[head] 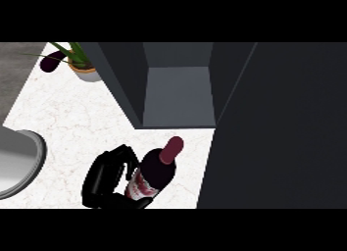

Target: Pick up the wine, place it into the cabinet and close the cabinet

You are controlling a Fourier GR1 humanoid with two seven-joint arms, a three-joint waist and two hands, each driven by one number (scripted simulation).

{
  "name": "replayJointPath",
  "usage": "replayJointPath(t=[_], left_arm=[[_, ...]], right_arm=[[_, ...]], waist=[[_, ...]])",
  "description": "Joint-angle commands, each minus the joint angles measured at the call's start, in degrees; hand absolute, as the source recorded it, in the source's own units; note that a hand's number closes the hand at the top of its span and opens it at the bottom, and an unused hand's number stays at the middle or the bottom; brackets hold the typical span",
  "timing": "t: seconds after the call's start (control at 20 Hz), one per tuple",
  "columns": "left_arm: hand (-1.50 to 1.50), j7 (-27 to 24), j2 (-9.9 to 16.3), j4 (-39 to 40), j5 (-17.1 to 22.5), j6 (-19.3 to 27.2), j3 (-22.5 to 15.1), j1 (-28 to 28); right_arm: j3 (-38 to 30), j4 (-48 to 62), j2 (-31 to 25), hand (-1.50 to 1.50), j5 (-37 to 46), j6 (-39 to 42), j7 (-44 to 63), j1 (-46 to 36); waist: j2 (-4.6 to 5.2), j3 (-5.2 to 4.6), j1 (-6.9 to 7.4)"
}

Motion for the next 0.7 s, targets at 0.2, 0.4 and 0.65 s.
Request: replayJointPath(t=[0.2, 0.4, 0.65], left_arm=[[1.5, 0.6, -0.3, -1.0, -1.5, 10.7, -2.1, -4.4], [1.5, 3.5, -0.3, -2.1, -2.9, 17.1, -5.7, -6.7], [1.5, 6.0, -0.3, 4.0, -3.1, 19.8, -2.6, -16.2]], right_arm=[[0.2, -13.1, -3.7, -1.5, 1.6, 0.5, 0.6, 6.5], [-1.2, -14.2, -4.3, -1.5, 1.3, 0.5, 4.6, 3.4], [-0.8, -12.9, -3.5, -1.5, 0.3, 0.1, 1.3, 5.4]], waist=[[0.18, 0.01, -0.41], [0.18, -0.07, -0.17], [0.26, -0.04, -0.73]])
